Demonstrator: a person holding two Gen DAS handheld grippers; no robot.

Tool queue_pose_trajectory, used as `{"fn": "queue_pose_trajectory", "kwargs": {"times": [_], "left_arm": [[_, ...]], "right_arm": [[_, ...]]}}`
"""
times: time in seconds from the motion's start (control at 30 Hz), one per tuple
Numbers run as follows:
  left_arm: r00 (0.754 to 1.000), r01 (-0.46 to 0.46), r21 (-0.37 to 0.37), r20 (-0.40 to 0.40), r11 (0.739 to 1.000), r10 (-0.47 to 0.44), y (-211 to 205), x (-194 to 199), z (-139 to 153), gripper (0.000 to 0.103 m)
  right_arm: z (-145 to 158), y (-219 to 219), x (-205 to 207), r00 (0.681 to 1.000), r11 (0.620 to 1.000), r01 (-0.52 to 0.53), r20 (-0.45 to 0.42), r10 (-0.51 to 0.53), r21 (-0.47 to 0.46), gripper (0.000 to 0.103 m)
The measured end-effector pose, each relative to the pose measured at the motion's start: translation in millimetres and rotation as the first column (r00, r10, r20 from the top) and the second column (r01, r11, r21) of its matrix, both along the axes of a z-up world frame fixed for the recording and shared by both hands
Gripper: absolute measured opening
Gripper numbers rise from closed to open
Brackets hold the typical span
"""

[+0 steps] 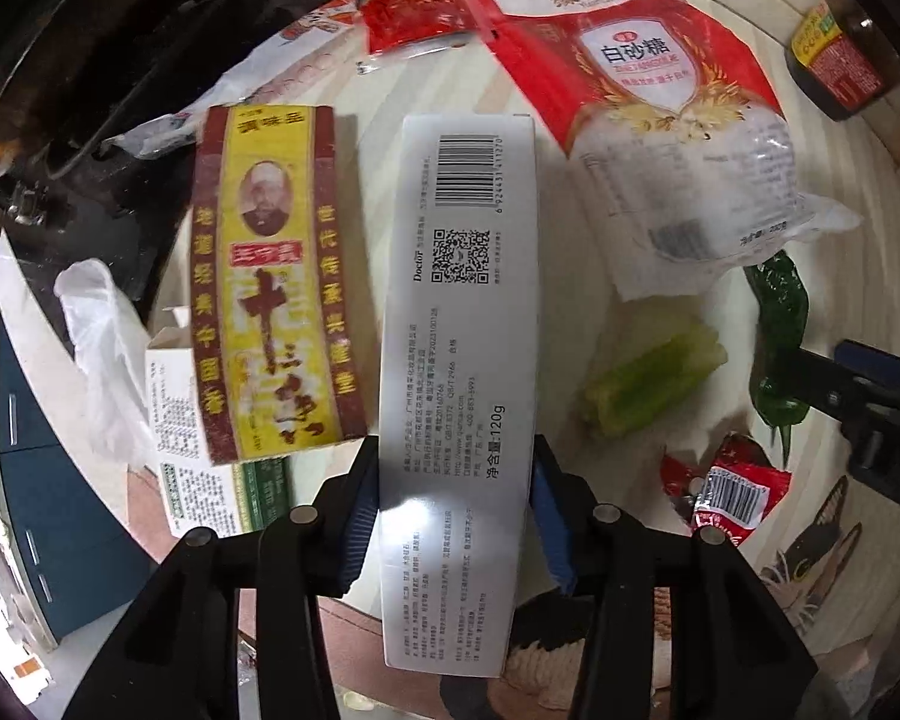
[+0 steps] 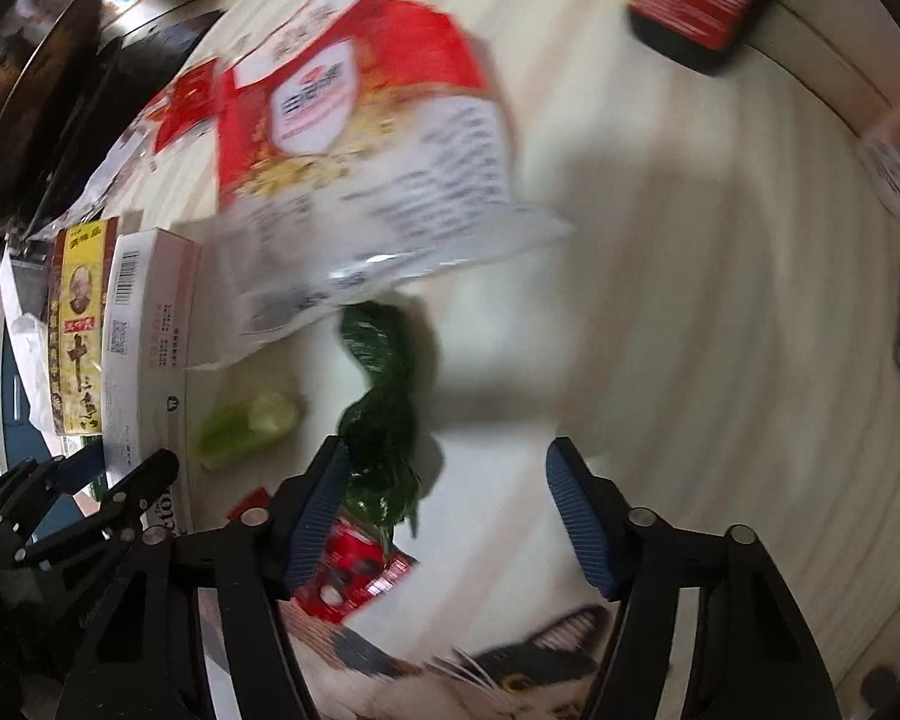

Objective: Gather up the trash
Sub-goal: 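Grasp the white box with the left tool while the right tool grasps the green pepper, then carry both items to the white bin and open both tools over it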

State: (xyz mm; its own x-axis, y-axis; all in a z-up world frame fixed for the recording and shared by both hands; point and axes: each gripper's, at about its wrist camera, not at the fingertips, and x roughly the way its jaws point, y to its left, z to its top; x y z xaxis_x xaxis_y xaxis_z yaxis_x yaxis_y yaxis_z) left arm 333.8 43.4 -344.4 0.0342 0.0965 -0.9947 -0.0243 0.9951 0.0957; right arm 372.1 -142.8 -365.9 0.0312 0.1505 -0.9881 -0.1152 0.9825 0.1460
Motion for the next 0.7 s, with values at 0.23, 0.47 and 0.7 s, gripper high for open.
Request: {"fn": "queue_pose_trajectory", "kwargs": {"times": [0.23,0.47,0.7], "left_arm": [[0.997,-0.06,0.021,0.045,0.998,0.059,11.8,-34.2,25.8,0.042],[0.983,-0.122,0.01,0.141,0.992,0.12,29.1,-74.0,68.6,0.042],[0.941,-0.225,-0.024,0.255,0.974,0.224,39.2,-111.9,123.4,0.042]], "right_arm": [[4.0,22.2,-0.1,0.997,0.997,-0.073,0.038,0.074,-0.021,0.026],[37.3,11.0,-15.5,0.993,0.996,-0.079,0.085,0.076,0.028,0.025],[89.1,33.4,-50.4,0.981,0.992,-0.109,0.166,0.097,0.067,0.025]]}}
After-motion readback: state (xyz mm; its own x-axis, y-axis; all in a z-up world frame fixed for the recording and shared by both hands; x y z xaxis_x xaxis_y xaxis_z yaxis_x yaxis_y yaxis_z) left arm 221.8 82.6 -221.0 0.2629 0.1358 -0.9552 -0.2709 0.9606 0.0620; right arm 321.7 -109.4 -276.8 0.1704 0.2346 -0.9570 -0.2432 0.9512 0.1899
